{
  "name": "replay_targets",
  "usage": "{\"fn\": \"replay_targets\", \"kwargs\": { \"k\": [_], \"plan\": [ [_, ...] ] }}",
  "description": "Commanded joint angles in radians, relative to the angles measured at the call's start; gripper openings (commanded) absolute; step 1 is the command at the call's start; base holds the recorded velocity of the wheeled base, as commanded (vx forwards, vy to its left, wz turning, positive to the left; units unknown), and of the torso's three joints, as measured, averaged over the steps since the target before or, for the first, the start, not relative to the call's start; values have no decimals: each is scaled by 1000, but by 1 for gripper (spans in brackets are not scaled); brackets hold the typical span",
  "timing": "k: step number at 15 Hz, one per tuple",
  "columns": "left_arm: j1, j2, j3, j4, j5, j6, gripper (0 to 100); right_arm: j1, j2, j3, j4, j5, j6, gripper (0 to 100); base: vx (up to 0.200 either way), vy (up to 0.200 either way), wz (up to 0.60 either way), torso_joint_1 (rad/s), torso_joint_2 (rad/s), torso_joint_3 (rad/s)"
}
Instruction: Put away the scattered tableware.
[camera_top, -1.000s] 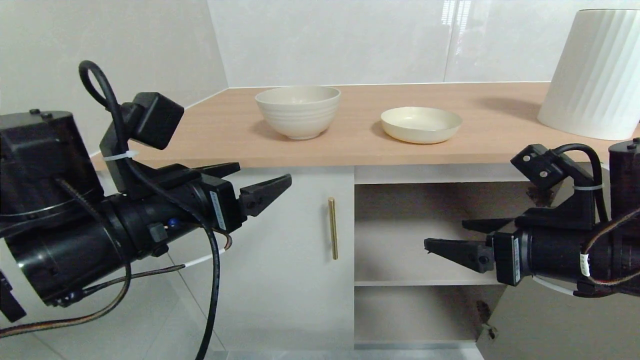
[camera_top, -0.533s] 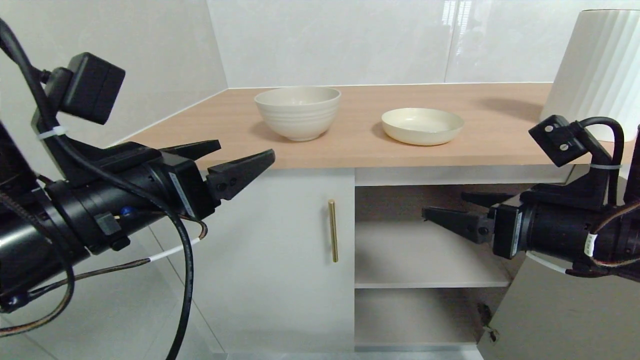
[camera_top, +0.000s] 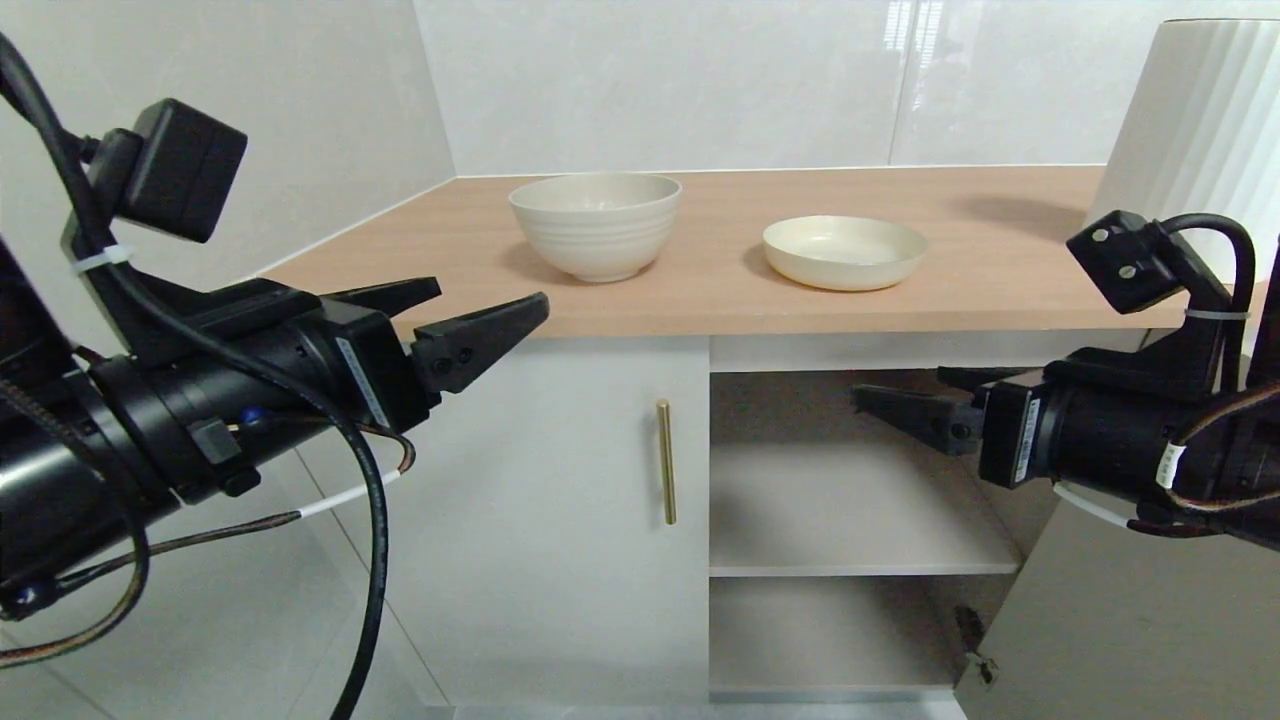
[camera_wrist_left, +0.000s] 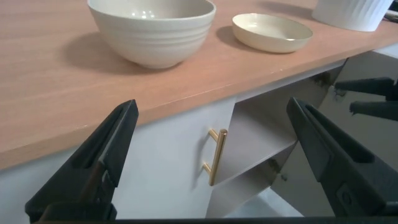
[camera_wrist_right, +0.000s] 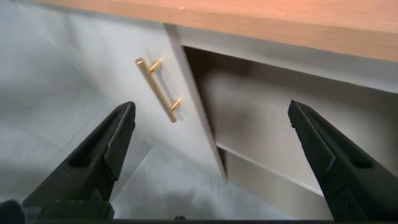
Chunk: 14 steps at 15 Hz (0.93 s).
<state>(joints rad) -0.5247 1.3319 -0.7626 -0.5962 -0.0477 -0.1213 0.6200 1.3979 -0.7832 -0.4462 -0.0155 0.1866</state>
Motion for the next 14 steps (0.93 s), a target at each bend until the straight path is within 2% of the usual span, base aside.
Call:
{"fn": "replay_targets", "kwargs": {
  "k": [1, 6, 9, 14],
  "plan": [
    [-1, 12, 0, -1, 0, 0, 100, 10, -2, -1, 0, -4, -1, 100, 0, 0, 0, 0, 0, 0],
    [-1, 9, 0, -1, 0, 0, 100, 21, -5, 1, 1, -7, -1, 100, 0, 0, 0, 1, -23, -24],
    [-1, 9, 0, -1, 0, 0, 100, 21, -7, 1, 1, -7, -1, 100, 0, 0, 0, 20, -209, -297],
    [-1, 20, 2, -1, 0, 0, 100, 21, -7, 1, 1, -9, -1, 100, 0, 0, 0, 82, -497, -346]
  ]
}}
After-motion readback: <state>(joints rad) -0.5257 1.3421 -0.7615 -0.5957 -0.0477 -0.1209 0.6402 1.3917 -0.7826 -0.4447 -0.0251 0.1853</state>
